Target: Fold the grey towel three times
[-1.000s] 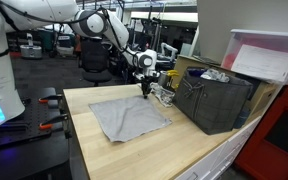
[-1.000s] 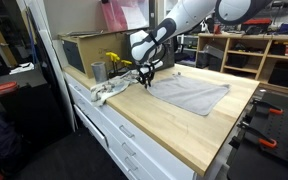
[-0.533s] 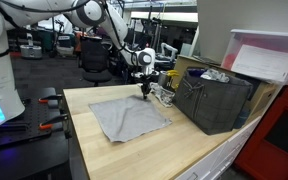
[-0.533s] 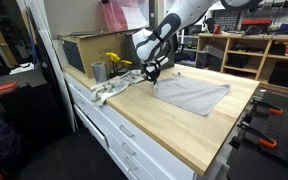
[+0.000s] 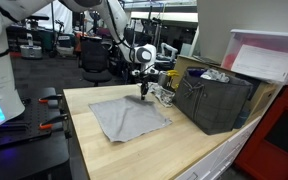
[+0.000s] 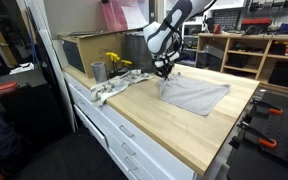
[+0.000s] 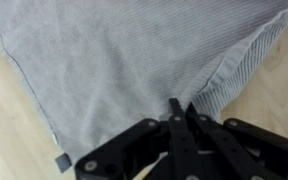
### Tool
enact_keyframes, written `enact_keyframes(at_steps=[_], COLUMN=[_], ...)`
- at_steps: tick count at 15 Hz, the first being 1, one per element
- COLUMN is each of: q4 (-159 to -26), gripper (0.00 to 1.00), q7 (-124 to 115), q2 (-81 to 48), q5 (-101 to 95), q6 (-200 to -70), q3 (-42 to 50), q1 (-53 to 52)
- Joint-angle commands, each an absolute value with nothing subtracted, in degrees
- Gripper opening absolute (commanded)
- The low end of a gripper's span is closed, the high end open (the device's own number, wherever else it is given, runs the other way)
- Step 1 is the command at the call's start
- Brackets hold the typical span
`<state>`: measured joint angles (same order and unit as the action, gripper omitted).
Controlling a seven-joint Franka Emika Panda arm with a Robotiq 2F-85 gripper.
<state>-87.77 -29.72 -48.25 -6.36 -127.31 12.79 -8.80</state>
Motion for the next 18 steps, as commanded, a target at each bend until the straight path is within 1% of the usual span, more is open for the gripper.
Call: enact_keyframes(at_steps=[1, 12, 18], q4=[-100.3, -120.8, -126.0], gripper=[0.01, 0.01, 0.01], q7=[-33.6, -36.5, -36.3], q2=[-39.9, -28.1, -27.2], q5=[-6.3, -6.8, -9.3], q6=[-132.0, -137.8, -141.2], q3=[14.3, 18.8, 21.3], q1=[-7.8, -1.9, -0.1])
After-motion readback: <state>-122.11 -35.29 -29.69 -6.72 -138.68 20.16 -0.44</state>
